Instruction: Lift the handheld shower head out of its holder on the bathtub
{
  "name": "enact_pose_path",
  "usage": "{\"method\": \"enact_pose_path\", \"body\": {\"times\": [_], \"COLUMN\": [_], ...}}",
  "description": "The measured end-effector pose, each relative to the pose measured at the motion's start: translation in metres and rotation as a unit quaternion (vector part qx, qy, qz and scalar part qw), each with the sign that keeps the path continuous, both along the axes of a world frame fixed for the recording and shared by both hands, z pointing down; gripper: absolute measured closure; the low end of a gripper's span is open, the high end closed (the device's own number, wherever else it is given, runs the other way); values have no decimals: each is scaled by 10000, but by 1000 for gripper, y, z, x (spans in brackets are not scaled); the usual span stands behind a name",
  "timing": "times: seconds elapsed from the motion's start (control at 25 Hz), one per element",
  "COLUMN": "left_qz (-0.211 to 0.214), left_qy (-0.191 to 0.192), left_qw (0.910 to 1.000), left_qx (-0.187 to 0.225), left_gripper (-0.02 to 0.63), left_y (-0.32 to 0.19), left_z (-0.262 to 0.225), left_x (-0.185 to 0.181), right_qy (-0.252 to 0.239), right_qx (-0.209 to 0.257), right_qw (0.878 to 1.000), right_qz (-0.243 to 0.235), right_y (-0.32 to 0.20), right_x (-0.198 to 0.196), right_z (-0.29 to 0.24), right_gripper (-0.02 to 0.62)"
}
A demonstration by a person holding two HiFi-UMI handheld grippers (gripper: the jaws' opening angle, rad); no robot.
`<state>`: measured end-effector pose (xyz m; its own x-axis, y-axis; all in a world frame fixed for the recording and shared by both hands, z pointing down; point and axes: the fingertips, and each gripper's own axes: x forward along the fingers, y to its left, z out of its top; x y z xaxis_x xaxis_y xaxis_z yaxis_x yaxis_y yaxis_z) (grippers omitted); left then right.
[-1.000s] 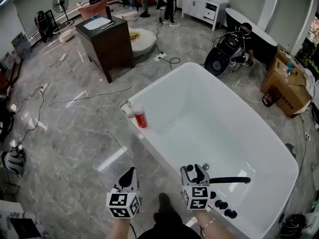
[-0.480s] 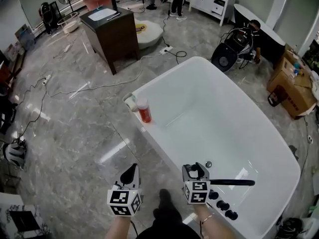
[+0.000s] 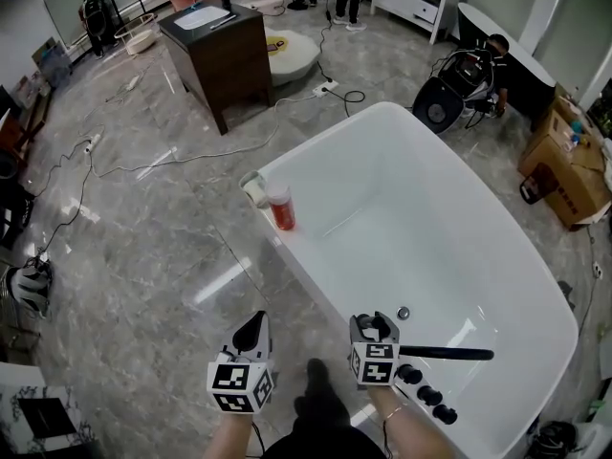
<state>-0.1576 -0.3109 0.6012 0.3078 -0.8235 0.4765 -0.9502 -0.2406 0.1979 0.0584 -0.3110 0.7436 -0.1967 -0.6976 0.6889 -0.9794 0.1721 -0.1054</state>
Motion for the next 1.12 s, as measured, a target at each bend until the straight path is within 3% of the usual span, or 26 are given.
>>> {"method": "enact_pose_path", "body": {"times": [0.4, 0.64, 1.12], "left_qz": [-87, -133, -219], "left_qy": [-10, -12, 8], "left_qw": [9999, 9999, 9998], "left_qx": [-76, -89, -15], "left_gripper": [589, 589, 589], "left_y": [-7, -8, 0], "left_z": [9, 13, 8], "left_x": [-9, -13, -25], "right_qy": [319, 443, 641], "right_qx": [-183, -203, -301], "right_qw": [9992, 9986, 9975], "right_qz": [135, 201, 73], "right_y": [-6, -8, -2], "right_x": [4, 9, 3], "right_z": [22, 27, 32], "right_gripper": [407, 471, 459]}}
